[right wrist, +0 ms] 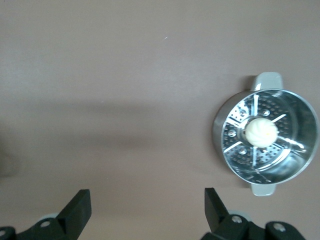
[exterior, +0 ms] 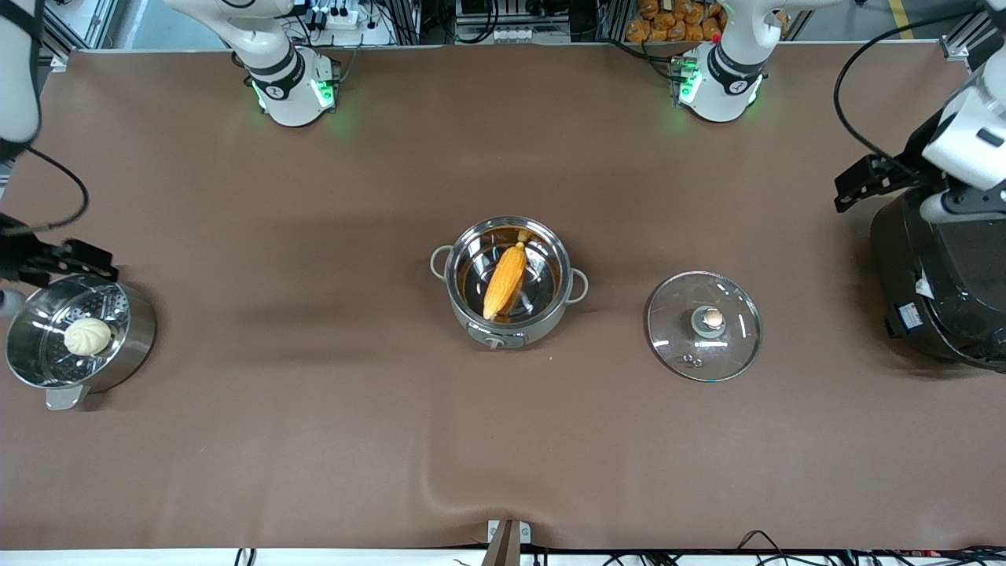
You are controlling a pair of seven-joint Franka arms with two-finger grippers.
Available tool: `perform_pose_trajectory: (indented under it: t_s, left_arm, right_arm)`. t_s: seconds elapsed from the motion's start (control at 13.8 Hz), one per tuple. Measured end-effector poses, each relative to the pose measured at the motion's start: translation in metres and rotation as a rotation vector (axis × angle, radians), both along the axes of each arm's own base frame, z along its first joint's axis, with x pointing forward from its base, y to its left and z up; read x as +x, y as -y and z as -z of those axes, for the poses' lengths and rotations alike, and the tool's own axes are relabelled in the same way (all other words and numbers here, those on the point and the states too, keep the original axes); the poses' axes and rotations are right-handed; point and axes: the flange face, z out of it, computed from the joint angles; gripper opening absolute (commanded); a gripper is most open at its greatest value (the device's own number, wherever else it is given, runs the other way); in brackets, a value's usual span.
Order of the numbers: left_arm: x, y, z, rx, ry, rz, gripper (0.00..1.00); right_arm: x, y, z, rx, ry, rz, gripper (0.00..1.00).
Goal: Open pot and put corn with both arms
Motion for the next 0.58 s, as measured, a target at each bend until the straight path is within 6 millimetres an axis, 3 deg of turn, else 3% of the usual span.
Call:
perform_pose_trajectory:
  t_s: [0.29,0.58]
  left_arm:
    - [-0.010,-0.004,-0.032,0.002,-0.021,0.129,1.00]
    - [-0.014,-0.007,-0.041,0.000,-0.029,0.130,1.00]
  right_arm:
    - [-0.036,-0.007,-0.022,0.003,0.044,0.052,1.00]
    - [-0.061,-0.024,-0.049,0.025,0.045,0.129,1.00]
